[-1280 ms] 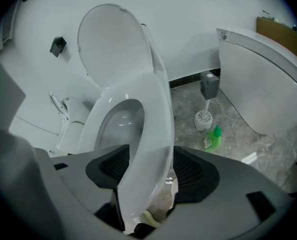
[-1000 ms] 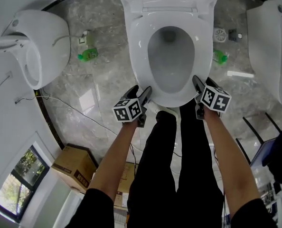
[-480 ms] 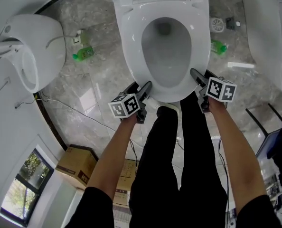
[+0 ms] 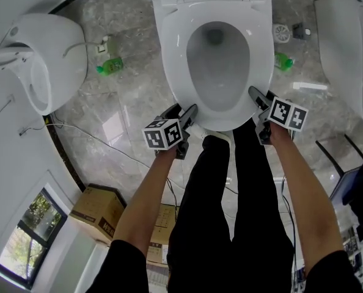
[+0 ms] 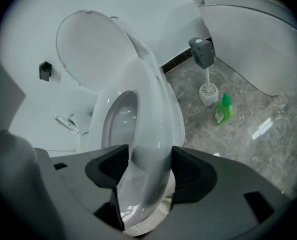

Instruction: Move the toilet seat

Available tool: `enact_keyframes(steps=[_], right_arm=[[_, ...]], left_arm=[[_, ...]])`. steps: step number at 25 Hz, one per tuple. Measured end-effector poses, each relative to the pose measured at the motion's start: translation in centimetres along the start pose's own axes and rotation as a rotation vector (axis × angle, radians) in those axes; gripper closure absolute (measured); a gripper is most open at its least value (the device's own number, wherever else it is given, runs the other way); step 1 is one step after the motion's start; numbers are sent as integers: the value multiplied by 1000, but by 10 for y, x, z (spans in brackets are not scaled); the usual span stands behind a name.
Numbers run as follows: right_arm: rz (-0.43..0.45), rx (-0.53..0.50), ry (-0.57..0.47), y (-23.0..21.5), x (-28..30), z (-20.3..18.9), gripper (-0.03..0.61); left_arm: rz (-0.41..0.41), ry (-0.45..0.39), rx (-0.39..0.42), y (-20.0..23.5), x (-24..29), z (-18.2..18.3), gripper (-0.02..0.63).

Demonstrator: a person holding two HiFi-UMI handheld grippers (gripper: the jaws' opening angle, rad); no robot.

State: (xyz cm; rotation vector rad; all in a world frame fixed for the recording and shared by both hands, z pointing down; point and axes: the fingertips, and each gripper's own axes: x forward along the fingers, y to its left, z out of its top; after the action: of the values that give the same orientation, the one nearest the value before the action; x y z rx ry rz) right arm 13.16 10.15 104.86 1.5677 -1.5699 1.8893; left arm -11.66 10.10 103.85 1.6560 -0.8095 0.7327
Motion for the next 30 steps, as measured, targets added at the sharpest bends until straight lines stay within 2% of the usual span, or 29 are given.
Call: enact_keyframes(steps=[6, 13, 18, 24, 28, 30], right_arm=[[46, 56, -12, 14, -24, 10, 324], [107, 115, 23, 39, -56, 21, 344], [136, 158, 17, 51, -73, 30, 353], [203, 262, 21, 65, -89, 43, 376], [201, 265, 38, 68, -93, 46, 376], [194, 258, 44, 68, -94, 46, 376]], left_arm=[[0, -34, -7, -20, -24, 13, 347], [-6, -60, -28, -44, -60, 30, 339], [1, -98, -72, -59, -78, 42, 339], [10, -160, -121, -70, -95, 58, 337], [37, -181, -147, -73, -99, 62, 337], [42, -177, -190, -73, -99, 60, 336]])
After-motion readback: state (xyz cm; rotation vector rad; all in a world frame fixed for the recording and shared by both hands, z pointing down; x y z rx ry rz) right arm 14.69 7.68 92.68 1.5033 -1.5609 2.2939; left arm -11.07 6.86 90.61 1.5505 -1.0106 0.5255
